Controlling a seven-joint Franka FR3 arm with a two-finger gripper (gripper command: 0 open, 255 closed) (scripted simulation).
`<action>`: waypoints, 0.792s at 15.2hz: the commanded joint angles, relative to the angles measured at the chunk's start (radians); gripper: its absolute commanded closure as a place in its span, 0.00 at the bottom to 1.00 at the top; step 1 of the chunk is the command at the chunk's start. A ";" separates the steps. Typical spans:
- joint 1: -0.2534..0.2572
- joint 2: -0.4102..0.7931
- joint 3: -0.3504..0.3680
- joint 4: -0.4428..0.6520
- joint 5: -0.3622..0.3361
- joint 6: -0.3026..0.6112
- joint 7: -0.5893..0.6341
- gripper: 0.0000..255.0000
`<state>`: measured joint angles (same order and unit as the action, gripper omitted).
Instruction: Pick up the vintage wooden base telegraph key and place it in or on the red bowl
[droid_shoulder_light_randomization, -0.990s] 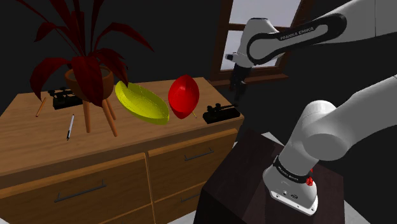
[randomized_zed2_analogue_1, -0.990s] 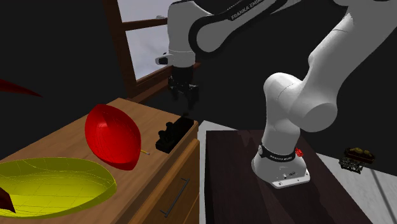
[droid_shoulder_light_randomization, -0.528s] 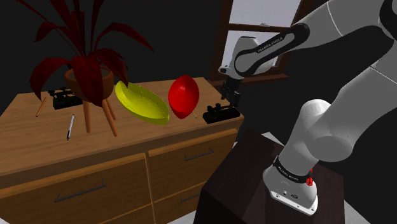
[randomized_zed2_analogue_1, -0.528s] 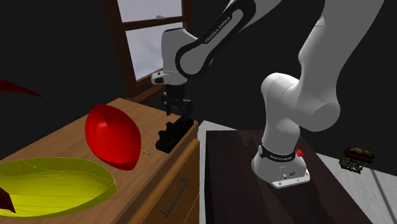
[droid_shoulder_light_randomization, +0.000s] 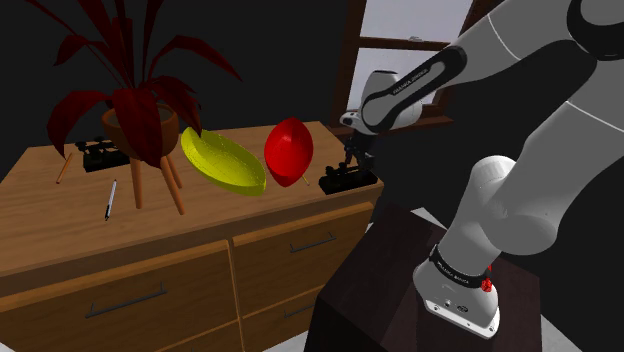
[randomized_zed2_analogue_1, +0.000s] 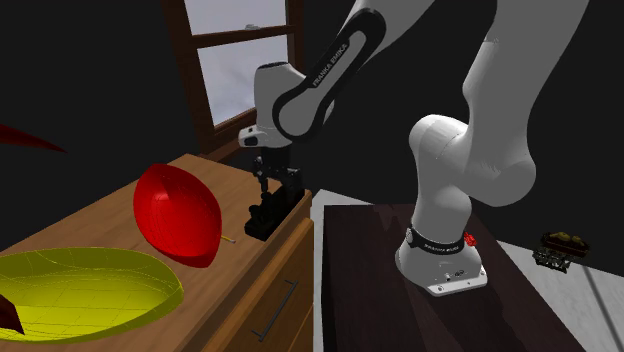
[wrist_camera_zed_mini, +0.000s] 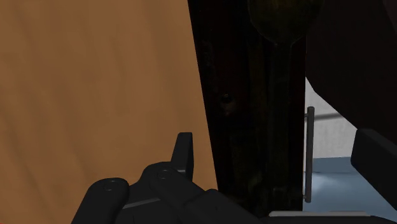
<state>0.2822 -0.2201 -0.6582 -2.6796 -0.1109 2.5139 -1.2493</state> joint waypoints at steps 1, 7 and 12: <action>0.002 0.004 -0.001 -0.001 0.003 0.005 -0.002 0.00; 0.002 0.004 -0.001 -0.001 0.003 0.005 -0.002 1.00; 0.002 0.004 -0.001 -0.001 0.003 0.005 -0.002 1.00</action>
<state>0.2837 -0.2163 -0.6595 -2.6803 -0.1080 2.5184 -1.2515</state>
